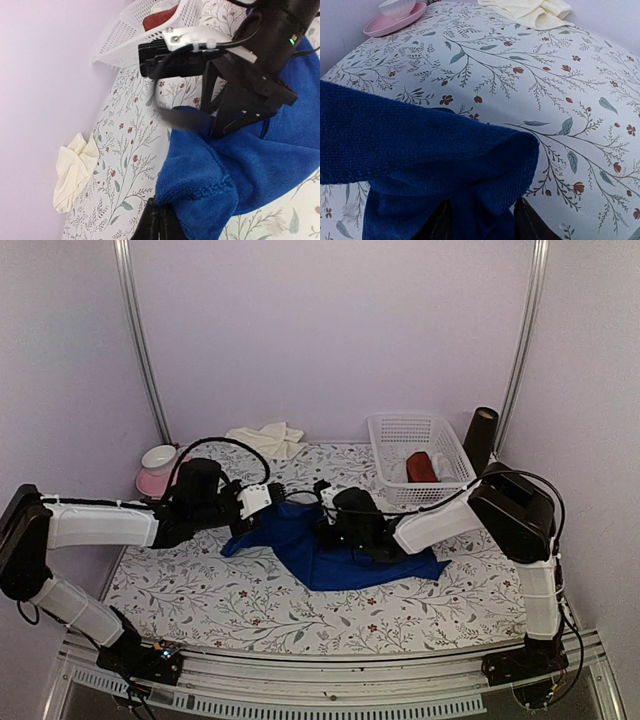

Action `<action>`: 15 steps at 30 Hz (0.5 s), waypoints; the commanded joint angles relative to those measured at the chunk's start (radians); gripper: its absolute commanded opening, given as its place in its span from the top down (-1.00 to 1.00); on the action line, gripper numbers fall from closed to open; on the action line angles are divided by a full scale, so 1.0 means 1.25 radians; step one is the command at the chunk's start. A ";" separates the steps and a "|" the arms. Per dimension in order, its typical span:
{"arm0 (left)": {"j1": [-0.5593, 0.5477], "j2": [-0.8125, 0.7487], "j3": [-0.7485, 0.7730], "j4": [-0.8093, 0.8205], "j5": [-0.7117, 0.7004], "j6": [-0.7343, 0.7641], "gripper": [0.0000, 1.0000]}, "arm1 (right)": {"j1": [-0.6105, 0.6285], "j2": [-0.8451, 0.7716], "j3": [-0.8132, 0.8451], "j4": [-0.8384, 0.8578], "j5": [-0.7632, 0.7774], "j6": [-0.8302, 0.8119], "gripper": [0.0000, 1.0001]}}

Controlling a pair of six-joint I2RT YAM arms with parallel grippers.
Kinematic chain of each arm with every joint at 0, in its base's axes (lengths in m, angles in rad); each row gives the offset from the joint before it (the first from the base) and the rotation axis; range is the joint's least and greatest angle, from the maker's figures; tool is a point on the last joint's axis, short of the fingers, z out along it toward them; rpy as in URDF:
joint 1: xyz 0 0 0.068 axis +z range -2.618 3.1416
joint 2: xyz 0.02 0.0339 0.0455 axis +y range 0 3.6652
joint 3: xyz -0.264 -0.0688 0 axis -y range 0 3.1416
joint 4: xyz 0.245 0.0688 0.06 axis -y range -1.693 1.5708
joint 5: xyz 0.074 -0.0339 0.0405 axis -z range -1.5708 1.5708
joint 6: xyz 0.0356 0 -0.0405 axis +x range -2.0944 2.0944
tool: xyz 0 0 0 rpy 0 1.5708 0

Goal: Roll the towels
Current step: Flatten out the towel at the center of the board.

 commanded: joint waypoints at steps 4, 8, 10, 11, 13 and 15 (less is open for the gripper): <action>0.031 -0.016 0.063 -0.260 0.119 -0.145 1.00 | 0.015 -0.103 -0.151 0.281 -0.116 -0.251 -0.16; 0.044 -0.010 0.083 -0.296 0.153 -0.181 1.00 | 0.042 -0.106 -0.204 0.393 -0.147 -0.344 -0.41; 0.056 -0.012 0.090 -0.304 0.175 -0.192 1.00 | 0.060 -0.093 -0.212 0.441 -0.147 -0.397 -0.42; 0.059 -0.012 0.092 -0.309 0.184 -0.193 1.00 | 0.070 -0.084 -0.207 0.450 -0.136 -0.417 -0.43; 0.069 -0.016 0.096 -0.316 0.206 -0.198 1.00 | 0.087 -0.058 -0.186 0.454 -0.109 -0.471 -0.44; 0.079 -0.016 0.102 -0.328 0.227 -0.201 1.00 | 0.097 -0.036 -0.169 0.463 -0.078 -0.503 -0.44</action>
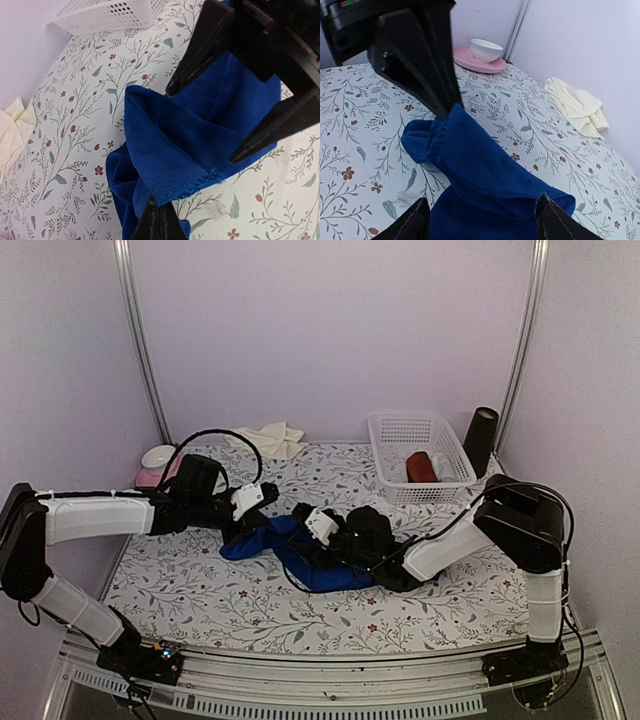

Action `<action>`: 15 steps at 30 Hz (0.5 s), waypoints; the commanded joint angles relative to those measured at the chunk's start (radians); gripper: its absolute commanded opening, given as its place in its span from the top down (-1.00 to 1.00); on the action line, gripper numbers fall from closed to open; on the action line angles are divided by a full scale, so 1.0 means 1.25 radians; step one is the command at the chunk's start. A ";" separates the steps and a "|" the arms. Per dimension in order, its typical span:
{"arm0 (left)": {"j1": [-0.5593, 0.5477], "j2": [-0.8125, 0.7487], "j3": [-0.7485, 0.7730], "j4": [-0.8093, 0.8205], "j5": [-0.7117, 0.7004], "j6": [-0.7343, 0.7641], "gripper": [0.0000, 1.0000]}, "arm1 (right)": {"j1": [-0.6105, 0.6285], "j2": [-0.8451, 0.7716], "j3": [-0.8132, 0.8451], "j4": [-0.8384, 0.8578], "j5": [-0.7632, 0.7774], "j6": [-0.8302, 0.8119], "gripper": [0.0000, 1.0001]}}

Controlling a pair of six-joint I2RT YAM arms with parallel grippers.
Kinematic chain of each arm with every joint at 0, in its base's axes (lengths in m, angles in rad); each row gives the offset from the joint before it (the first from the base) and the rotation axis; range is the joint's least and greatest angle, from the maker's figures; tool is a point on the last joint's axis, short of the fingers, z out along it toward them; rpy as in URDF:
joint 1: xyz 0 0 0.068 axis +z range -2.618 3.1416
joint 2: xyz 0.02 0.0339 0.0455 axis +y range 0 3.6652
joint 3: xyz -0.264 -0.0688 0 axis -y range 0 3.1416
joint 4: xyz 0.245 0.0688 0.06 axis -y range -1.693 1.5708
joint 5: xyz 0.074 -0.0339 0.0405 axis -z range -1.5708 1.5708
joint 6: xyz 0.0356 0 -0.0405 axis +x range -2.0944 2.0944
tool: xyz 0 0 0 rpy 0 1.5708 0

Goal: Roll the towels
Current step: Flatten out the towel at the center of the board.

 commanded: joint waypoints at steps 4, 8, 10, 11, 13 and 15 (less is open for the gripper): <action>0.044 0.005 0.038 -0.063 0.099 -0.034 1.00 | 0.027 0.068 0.037 0.124 0.042 -0.171 -0.40; 0.063 0.008 0.039 -0.065 0.118 -0.036 1.00 | 0.030 0.089 0.053 0.134 0.056 -0.204 -0.32; 0.069 0.009 0.039 -0.067 0.130 -0.036 1.00 | 0.031 0.103 0.068 0.138 0.093 -0.209 -0.18; 0.071 0.011 0.040 -0.070 0.135 -0.035 1.00 | 0.031 0.108 0.077 0.136 0.110 -0.206 -0.10; 0.073 0.014 0.045 -0.080 0.145 -0.030 1.00 | 0.031 0.117 0.094 0.128 0.130 -0.197 0.01; 0.075 0.016 0.048 -0.089 0.156 -0.028 1.00 | 0.031 0.123 0.109 0.111 0.137 -0.194 0.07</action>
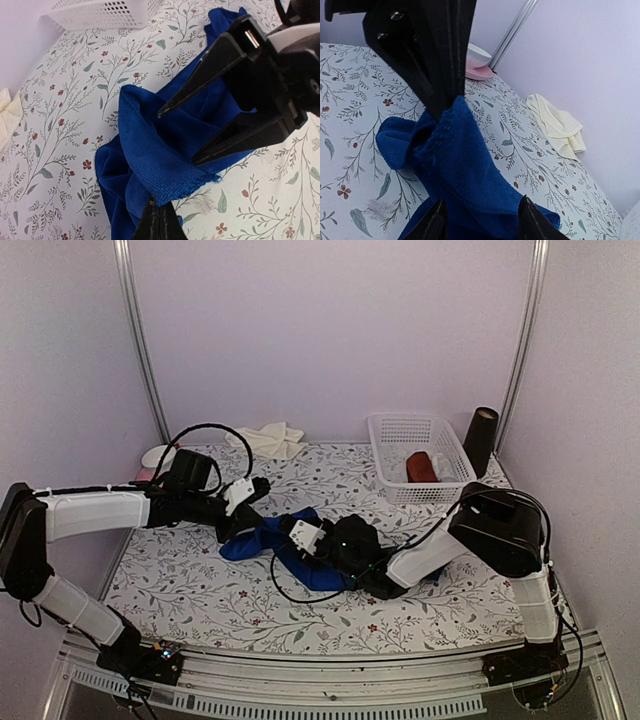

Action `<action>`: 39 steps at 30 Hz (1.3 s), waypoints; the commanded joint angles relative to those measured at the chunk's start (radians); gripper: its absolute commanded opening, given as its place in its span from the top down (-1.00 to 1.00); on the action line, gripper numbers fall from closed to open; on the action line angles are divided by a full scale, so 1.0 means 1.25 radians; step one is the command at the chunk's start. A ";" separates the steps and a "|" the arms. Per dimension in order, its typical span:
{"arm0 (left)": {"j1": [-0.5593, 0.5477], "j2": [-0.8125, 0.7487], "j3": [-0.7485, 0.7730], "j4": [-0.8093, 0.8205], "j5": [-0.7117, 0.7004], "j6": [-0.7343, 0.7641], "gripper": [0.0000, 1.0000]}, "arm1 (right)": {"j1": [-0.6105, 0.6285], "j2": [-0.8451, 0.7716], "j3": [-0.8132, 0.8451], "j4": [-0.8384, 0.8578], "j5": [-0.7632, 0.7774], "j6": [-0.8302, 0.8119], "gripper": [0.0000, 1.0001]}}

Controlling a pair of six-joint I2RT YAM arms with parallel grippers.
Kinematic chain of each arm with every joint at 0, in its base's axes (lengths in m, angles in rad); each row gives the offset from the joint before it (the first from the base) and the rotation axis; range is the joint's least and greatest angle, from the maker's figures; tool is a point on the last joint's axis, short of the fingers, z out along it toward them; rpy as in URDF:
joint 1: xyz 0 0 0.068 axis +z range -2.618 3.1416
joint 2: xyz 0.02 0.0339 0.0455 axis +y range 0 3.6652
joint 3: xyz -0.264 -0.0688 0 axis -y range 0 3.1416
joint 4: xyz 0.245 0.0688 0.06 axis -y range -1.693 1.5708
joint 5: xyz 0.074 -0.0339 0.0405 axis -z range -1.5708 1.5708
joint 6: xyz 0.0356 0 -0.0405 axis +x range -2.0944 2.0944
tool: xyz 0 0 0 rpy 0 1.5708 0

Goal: Roll the towels
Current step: Flatten out the towel at the center of the board.

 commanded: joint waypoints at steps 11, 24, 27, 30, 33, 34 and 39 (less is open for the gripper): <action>0.023 0.014 0.027 -0.041 0.076 0.003 1.00 | 0.005 0.034 0.066 -0.028 0.025 -0.014 0.23; 0.065 0.006 0.037 -0.063 0.134 0.006 1.00 | 0.031 0.043 0.066 -0.015 0.055 -0.071 0.17; 0.068 0.005 0.039 -0.073 0.144 0.011 1.00 | 0.037 0.052 0.085 -0.020 0.076 -0.081 0.19; 0.072 0.001 0.040 -0.079 0.156 0.014 1.00 | 0.040 0.056 0.089 -0.020 0.081 -0.088 0.21; 0.073 -0.001 0.039 -0.083 0.165 0.018 1.00 | 0.040 0.057 0.089 -0.020 0.084 -0.086 0.31; 0.074 0.000 0.040 -0.085 0.169 0.020 1.00 | 0.041 0.058 0.088 -0.021 0.083 -0.084 0.34; 0.074 0.003 0.038 -0.096 0.176 0.028 1.00 | 0.041 0.062 0.089 -0.026 0.069 -0.083 0.56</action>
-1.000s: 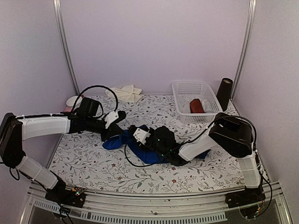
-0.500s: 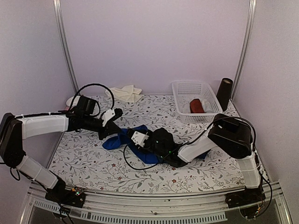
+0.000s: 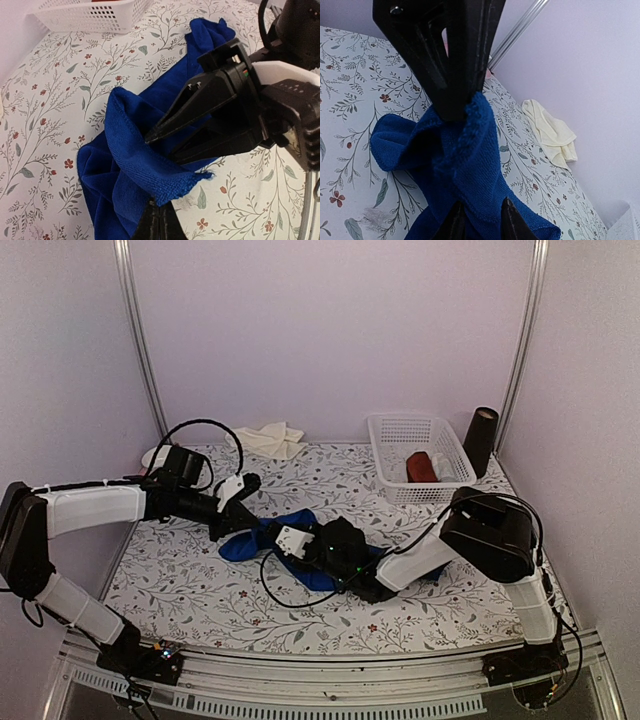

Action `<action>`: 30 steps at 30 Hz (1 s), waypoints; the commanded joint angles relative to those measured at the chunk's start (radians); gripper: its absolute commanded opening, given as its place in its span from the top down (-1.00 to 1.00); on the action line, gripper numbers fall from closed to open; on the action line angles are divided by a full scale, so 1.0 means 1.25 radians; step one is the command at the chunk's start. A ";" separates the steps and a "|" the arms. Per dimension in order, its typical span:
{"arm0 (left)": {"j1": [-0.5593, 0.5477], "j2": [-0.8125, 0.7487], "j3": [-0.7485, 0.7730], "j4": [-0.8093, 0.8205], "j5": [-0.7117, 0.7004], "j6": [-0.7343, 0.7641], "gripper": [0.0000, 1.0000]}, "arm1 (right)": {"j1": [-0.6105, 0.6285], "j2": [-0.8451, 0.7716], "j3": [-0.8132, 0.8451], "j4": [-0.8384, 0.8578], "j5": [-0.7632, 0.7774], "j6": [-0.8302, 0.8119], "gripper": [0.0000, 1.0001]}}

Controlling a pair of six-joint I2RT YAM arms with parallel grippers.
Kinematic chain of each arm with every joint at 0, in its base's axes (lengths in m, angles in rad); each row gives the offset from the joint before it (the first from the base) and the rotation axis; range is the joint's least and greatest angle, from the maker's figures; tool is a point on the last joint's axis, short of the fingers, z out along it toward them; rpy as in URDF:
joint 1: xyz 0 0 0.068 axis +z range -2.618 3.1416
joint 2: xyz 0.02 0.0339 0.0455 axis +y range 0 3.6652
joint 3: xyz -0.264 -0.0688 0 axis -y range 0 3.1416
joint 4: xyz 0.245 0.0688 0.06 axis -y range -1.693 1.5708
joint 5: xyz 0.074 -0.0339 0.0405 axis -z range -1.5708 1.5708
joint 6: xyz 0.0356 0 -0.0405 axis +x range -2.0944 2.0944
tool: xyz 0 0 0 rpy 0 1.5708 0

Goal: Roll the towels
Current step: Flatten out the towel at the center of the board.

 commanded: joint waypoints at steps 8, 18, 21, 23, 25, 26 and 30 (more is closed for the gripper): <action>0.014 -0.005 0.019 -0.026 0.038 0.018 1.00 | 0.008 0.032 0.046 -0.008 -0.016 0.005 0.57; 0.024 -0.013 0.015 -0.030 0.035 0.025 1.00 | 0.014 0.035 0.060 -0.032 -0.025 -0.002 0.97; 0.036 -0.023 0.011 -0.026 0.018 0.028 1.00 | 0.015 0.008 0.032 -0.030 -0.019 0.003 0.97; 0.040 -0.032 0.000 -0.015 -0.002 0.039 1.00 | 0.016 -0.015 0.001 -0.031 -0.017 0.012 0.97; 0.040 -0.038 -0.011 -0.008 -0.023 0.062 1.00 | 0.015 -0.039 -0.024 -0.034 -0.020 0.022 0.97; 0.040 -0.039 -0.016 -0.006 -0.034 0.074 1.00 | 0.015 -0.050 -0.031 -0.038 -0.022 0.031 0.97; 0.040 -0.044 -0.037 -0.001 -0.076 0.117 0.63 | 0.015 -0.086 -0.031 -0.089 -0.032 0.064 0.97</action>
